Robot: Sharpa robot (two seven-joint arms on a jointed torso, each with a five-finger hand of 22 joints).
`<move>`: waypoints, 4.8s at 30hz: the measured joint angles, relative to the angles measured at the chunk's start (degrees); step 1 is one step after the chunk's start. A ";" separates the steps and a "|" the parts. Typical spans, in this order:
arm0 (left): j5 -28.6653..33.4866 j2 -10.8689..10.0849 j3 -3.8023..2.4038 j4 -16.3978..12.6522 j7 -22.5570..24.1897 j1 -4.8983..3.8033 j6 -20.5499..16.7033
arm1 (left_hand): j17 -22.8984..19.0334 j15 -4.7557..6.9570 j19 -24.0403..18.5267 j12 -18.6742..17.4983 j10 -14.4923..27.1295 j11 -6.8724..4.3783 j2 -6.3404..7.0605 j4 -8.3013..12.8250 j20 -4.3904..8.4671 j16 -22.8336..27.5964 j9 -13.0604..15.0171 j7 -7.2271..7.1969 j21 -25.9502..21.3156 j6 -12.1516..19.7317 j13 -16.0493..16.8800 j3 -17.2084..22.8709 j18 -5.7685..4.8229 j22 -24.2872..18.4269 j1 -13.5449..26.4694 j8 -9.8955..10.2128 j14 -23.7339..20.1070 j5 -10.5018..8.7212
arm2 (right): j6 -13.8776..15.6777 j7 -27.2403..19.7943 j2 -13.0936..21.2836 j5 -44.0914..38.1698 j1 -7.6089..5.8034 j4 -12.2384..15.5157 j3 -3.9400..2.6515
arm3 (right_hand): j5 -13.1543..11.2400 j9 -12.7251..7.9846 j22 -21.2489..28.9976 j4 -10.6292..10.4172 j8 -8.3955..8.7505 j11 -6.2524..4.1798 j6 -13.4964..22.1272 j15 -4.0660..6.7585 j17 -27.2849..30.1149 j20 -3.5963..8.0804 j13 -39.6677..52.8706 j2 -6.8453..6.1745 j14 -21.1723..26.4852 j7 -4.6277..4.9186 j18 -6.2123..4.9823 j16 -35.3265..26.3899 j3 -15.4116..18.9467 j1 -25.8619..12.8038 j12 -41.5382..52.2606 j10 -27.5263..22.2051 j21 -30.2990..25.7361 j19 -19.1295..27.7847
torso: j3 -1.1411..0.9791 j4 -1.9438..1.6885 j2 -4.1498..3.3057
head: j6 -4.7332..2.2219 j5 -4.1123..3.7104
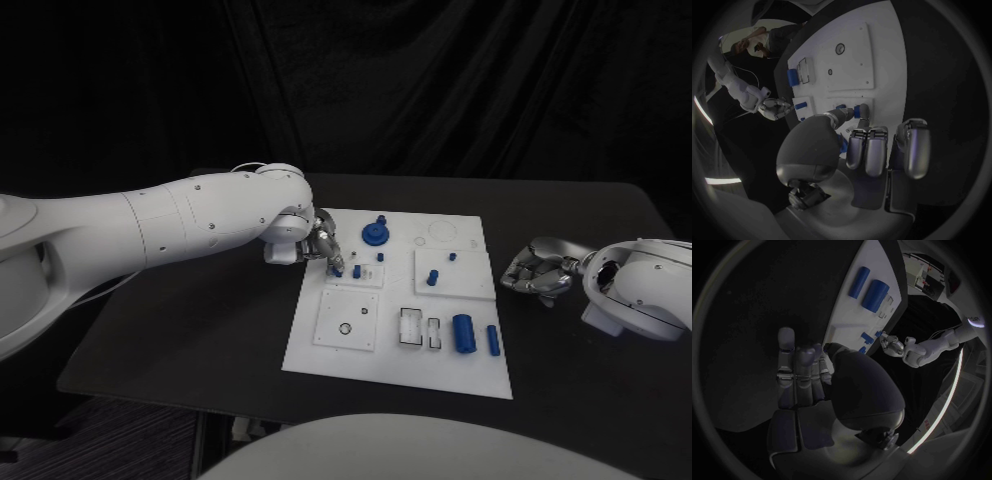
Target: Assemble the parts on the task board
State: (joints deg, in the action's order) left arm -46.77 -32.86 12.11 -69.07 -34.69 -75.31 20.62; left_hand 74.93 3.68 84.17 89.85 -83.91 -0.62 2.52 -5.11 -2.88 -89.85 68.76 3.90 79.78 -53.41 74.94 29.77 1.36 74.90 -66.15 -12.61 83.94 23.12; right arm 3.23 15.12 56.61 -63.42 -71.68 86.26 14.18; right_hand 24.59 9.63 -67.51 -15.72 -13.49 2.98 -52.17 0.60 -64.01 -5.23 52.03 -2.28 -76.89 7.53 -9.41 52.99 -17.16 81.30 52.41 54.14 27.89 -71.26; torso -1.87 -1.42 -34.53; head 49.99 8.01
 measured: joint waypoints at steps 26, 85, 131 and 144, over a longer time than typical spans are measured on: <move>-3.04 -0.01 -0.08 -0.26 0.01 0.18 0.61 | 0.01 -0.21 0.00 0.00 0.00 0.00 -0.99 2.76 0.00 0.00 -0.29 0.08 -0.37 0.51 0.00 0.37 0.38 0.00 1.27 0.37 0.22 -3.90 | -0.14 0.08 -0.05 0.00 0.10 0.04 0.00 | 0.00 0.00 0.02 0.00 0.00 0.00 0.00 0.00 0.01 0.00 -0.03 0.00 0.00 0.00 0.00 0.00 0.00 0.00 0.00 0.00 -0.17 0.00 | -0.02 0.01 -0.04 | 0.00 -0.05; -5.97 -1.17 0.00 -0.99 0.57 0.59 -0.77 | -0.02 -1.24 -0.19 0.00 -0.02 1.25 -6.63 -11.56 -1.04 0.00 -5.49 1.04 -2.21 -0.84 0.00 -20.48 0.36 0.02 14.91 5.87 0.01 -19.05 | -0.71 0.44 -0.17 0.00 0.24 0.06 0.00 | 0.00 0.00 0.26 0.00 0.00 0.00 0.21 0.17 0.30 0.00 -0.39 0.00 0.16 0.21 0.00 -0.23 0.00 0.00 -0.22 -0.41 -0.95 0.00 | -0.02 -0.02 -0.03 | 0.00 0.25; -37.83 -0.96 0.01 1.30 48.96 4.85 -33.83 | -20.00 -2.67 -3.35 -69.72 46.25 3.91 2.11 -8.48 -2.15 23.46 -39.24 -2.29 -4.35 11.62 -47.68 -16.09 2.98 0.01 -21.86 8.79 -13.07 -13.50 | 17.72 -10.67 3.93 0.00 0.26 3.73 -0.01 | 0.00 0.02 -5.10 0.96 -0.49 -0.90 0.41 1.09 -4.48 0.84 0.41 -2.71 -3.65 -0.41 0.01 7.56 0.31 1.32 1.79 2.21 11.38 -5.14 | 0.16 0.07 -0.44 | 0.01 -2.00; -41.11 1.12 0.00 2.82 47.98 5.17 -33.28 | -20.15 -3.07 -3.15 -68.15 44.80 4.50 1.79 -7.91 -2.36 22.67 -41.14 -3.40 -3.97 10.08 -48.40 -16.14 3.00 0.00 -21.55 8.79 -12.67 -12.37 | 18.57 -11.37 4.32 0.00 0.26 4.30 0.00 | 0.00 0.08 -5.29 0.96 -0.99 -0.90 -0.02 1.09 -4.39 0.74 -0.46 -2.71 -3.65 -0.40 0.01 7.56 0.31 1.32 1.56 2.21 11.38 -5.24 | 0.25 0.11 -0.96 | 0.01 -1.76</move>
State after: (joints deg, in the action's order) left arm -87.88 -31.73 12.11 -66.25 13.29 -70.14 -12.65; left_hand 54.77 0.61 81.02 21.70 -39.11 3.89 4.32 -13.02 -5.24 -67.18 27.62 0.50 75.80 -43.33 26.53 13.63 4.36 74.91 -87.70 -3.82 71.27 10.75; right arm 21.81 3.74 60.92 -63.42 -71.42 90.57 14.18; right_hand 24.59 9.71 -72.80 -14.76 -14.48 2.08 -52.19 1.69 -68.40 -4.49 51.57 -4.98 -80.54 7.13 -9.40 60.55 -16.84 82.62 53.97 56.35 39.27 -76.50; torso -1.62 -1.31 -35.49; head 50.00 6.26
